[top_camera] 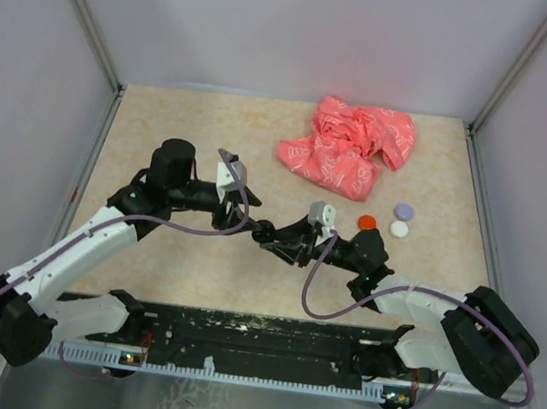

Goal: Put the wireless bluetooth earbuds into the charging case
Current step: Open the charging case.

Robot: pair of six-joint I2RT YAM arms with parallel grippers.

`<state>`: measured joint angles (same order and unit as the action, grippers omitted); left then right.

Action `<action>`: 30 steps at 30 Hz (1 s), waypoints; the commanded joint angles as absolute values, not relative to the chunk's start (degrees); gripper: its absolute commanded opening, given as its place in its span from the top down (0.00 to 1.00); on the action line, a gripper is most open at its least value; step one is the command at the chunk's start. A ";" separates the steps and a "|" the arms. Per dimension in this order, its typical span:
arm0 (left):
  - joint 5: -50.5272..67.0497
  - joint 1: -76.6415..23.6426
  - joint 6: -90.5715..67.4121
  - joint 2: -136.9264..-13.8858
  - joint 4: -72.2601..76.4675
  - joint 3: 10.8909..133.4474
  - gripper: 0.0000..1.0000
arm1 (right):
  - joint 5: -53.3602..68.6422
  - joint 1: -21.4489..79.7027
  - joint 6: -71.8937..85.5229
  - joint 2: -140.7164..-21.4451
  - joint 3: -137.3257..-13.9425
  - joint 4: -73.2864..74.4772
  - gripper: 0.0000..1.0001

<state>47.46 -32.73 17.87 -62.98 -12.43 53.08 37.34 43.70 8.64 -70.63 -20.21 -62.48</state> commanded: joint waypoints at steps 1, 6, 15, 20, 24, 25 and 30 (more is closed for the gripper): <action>45.67 -31.26 15.62 -62.31 -8.73 52.44 0.38 | 40.40 43.86 8.70 -70.35 -20.64 -66.87 1.00; 45.65 -30.88 14.49 -62.45 -8.01 52.14 0.37 | 40.27 43.85 8.72 -70.40 -20.47 -67.06 1.00; 37.21 -30.51 8.04 -59.65 -7.41 51.95 0.30 | 33.66 43.81 5.26 -68.29 -17.31 -66.35 1.00; 30.12 -30.62 1.23 -55.38 -7.50 50.13 0.24 | 28.92 43.78 5.01 -67.36 -15.15 -66.16 1.00; 22.66 -30.68 -4.92 -53.73 -10.07 48.05 0.24 | 23.77 43.78 4.30 -68.00 -11.17 -71.30 1.00; 20.59 -30.73 -6.92 -53.79 -10.90 47.47 0.24 | 22.20 43.79 4.19 -68.53 -9.70 -73.80 1.00; 13.30 -30.73 -14.94 -56.27 -15.39 45.96 0.24 | 21.16 43.78 3.41 -72.53 -7.87 -83.14 1.00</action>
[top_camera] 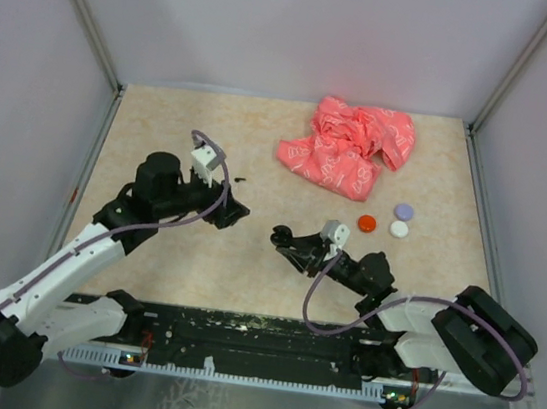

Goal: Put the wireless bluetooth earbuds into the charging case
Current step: Open the charging case, then pick up the earbud from the center of the board.

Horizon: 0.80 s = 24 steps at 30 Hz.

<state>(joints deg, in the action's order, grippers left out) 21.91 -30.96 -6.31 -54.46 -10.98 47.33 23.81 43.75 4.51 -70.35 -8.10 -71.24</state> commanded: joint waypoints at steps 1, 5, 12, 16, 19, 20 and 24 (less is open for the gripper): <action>12.13 -30.80 -15.82 -57.08 -16.14 46.00 0.24 | 21.14 43.81 3.42 -73.19 -7.76 -84.09 1.00; 6.94 -30.83 -17.80 -61.05 -19.10 46.82 0.26 | 17.51 43.81 3.15 -74.31 -6.93 -85.68 1.00; -0.12 -31.19 -21.48 -70.70 -22.95 50.53 0.34 | 13.69 43.80 1.70 -74.84 -5.82 -87.16 1.00; -1.24 -31.60 -22.67 -76.02 -23.18 52.48 0.38 | 13.12 43.77 1.67 -76.01 -5.80 -88.05 1.00; -3.09 -32.18 -23.26 -79.92 -23.35 54.10 0.42 | 12.49 43.77 1.59 -77.11 -5.65 -89.03 1.00; -3.80 -32.48 -23.42 -81.20 -23.38 54.59 0.44 | 12.36 43.77 1.66 -77.30 -5.63 -89.23 1.00; -5.20 -33.08 -23.51 -86.84 -23.59 56.99 0.50 | 12.27 43.77 1.58 -76.80 -5.64 -88.66 1.00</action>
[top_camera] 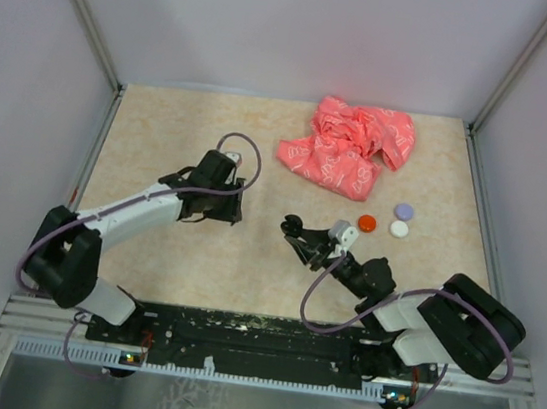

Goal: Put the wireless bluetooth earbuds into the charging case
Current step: Pick up the earbud from the center of the board.

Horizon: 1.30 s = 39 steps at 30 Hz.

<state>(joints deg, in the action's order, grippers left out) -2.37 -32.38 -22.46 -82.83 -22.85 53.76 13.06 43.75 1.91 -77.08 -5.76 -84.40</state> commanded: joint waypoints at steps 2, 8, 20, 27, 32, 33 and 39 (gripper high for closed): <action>-6.34 -33.37 -23.72 -90.04 -24.16 58.34 0.53 | 12.32 43.80 1.54 -76.58 -5.70 -88.33 1.00; -11.17 -33.67 -23.44 -96.24 -26.50 62.62 0.62 | 12.91 43.85 1.75 -76.31 -6.50 -86.08 1.00; -11.31 -34.68 -22.81 -103.23 -28.30 66.94 0.65 | 14.65 43.91 1.71 -76.64 -7.64 -83.53 1.00; -12.64 -34.98 -22.97 -105.75 -30.26 68.08 0.65 | 14.94 43.85 1.75 -76.48 -7.89 -82.86 1.00; -14.01 -35.45 -23.67 -107.42 -32.18 68.95 0.67 | 15.30 43.85 1.67 -76.34 -8.00 -82.47 1.00; -14.44 -35.61 -23.72 -107.73 -32.66 69.13 0.68 | 15.37 43.86 1.67 -76.30 -8.00 -82.40 1.00; -15.58 -36.19 -24.25 -109.82 -34.93 70.05 0.70 | 15.62 43.86 1.58 -75.90 -8.00 -82.10 1.00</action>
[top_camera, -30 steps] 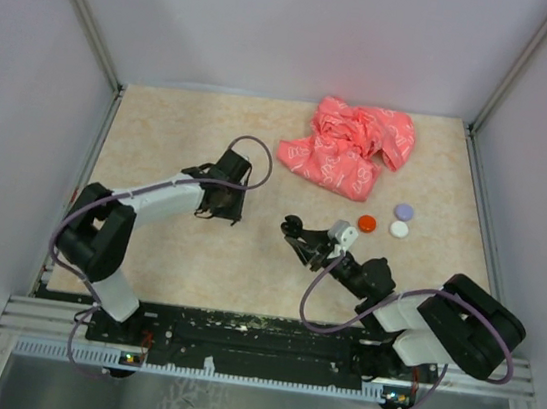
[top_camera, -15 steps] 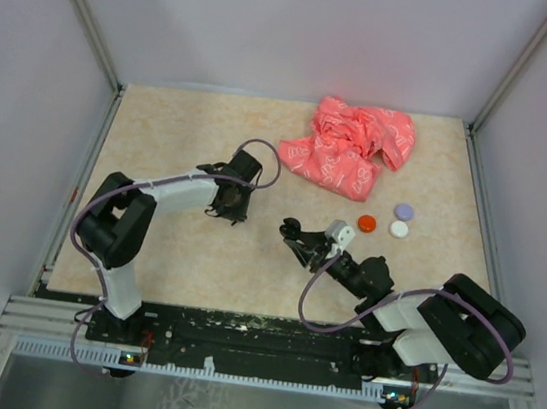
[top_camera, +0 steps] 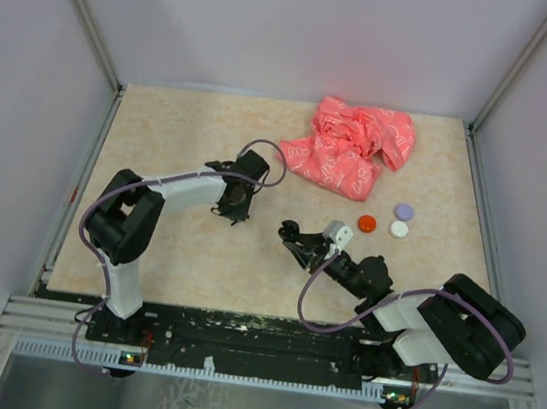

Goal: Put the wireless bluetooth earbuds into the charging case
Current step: Pick up the earbud from the center of the board.

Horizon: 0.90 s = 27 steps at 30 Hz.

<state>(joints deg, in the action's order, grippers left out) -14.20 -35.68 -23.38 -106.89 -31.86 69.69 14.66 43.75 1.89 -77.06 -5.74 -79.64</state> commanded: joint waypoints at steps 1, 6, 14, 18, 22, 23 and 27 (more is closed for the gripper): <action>-15.49 -36.21 -24.36 -110.19 -34.95 70.03 0.70 | 15.82 43.88 1.58 -75.81 -8.00 -82.09 1.00; -14.74 -36.21 -24.47 -110.92 -34.70 69.83 0.74 | 16.05 43.90 1.50 -75.59 -7.93 -82.00 1.00; -12.54 -36.13 -24.31 -103.94 -28.74 64.64 0.81 | 17.46 43.86 1.05 -75.70 -7.91 -82.36 1.00; -10.95 -36.05 -24.08 -98.68 -24.40 61.05 0.83 | 17.49 43.86 0.97 -75.61 -7.60 -82.97 1.00; -8.61 -36.02 -23.34 -93.23 -19.96 57.39 0.83 | 17.63 43.86 0.79 -75.63 -7.73 -82.88 1.00; -7.71 -36.01 -23.10 -91.63 -18.35 56.15 0.83 | 17.65 43.87 0.71 -75.67 -7.73 -82.88 1.00; -2.07 -35.95 -21.37 -83.61 -8.72 49.95 0.83 | 18.13 43.84 0.68 -75.86 -7.73 -83.20 1.00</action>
<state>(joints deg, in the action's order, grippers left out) -8.36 -35.88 -23.27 -90.87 -19.99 54.33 16.84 43.75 1.39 -76.99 -5.76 -79.22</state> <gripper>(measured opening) 0.221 0.257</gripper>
